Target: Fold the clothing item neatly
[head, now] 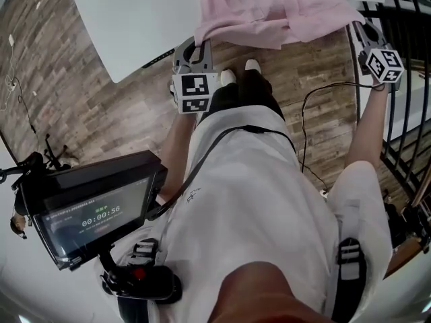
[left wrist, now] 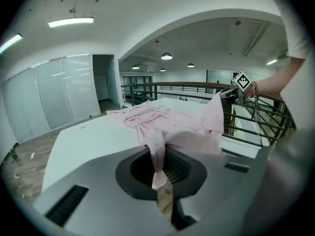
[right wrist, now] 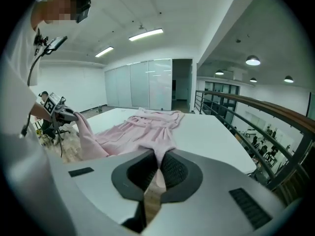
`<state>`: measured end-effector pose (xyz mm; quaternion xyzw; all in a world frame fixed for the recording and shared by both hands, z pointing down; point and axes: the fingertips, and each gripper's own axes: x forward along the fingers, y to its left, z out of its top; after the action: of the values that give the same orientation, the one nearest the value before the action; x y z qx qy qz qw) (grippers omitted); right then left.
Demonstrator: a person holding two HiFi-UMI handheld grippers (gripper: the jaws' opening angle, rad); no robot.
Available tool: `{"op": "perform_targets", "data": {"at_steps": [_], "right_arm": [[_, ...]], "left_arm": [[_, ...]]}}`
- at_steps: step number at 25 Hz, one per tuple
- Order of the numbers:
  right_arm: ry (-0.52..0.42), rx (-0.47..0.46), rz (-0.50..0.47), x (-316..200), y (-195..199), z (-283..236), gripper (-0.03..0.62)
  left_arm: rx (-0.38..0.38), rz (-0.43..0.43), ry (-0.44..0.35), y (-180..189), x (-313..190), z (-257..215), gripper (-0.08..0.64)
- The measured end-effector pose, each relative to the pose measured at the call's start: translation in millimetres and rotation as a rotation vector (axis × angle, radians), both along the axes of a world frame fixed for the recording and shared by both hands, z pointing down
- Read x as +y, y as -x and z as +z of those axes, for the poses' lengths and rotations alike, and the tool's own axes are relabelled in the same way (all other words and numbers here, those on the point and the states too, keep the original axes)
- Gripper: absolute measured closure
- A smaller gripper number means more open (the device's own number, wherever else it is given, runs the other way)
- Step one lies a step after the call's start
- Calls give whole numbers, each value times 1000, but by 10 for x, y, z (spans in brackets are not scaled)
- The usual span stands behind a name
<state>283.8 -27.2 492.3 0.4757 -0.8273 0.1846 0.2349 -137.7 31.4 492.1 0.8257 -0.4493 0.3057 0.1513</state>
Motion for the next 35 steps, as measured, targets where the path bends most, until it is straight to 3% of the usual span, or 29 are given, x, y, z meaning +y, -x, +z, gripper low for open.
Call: {"op": "perform_targets", "data": {"at_steps": [7, 13, 19, 27, 28, 30, 33, 35], "right_arm": [[-58, 53, 45, -636, -228, -133, 583], [-35, 117, 56, -1090, -281, 9, 583], [30, 143, 42, -862, 57, 372, 583], [120, 147, -62, -1092, 211, 1039, 583], [142, 162, -79, -1119, 223, 1138, 581], [178, 186, -116, -1148, 245, 1278, 578], [217, 170, -158, -1190, 354, 1400, 396], [236, 176, -179, -1172, 392, 1427, 335]], "left_arm": [[6, -134, -15, 321, -501, -11, 551], [-27, -230, 42, 526, -778, 202, 551], [-93, -245, 102, 859, -654, 530, 551], [-209, -256, 227, 856, -658, 1153, 548], [-217, -256, 250, 830, -662, 1191, 530], [-218, -256, 287, 783, -678, 1239, 401], [-214, -254, 311, 776, -711, 1231, 294], [-219, -237, 306, 776, -716, 1179, 241]]}}
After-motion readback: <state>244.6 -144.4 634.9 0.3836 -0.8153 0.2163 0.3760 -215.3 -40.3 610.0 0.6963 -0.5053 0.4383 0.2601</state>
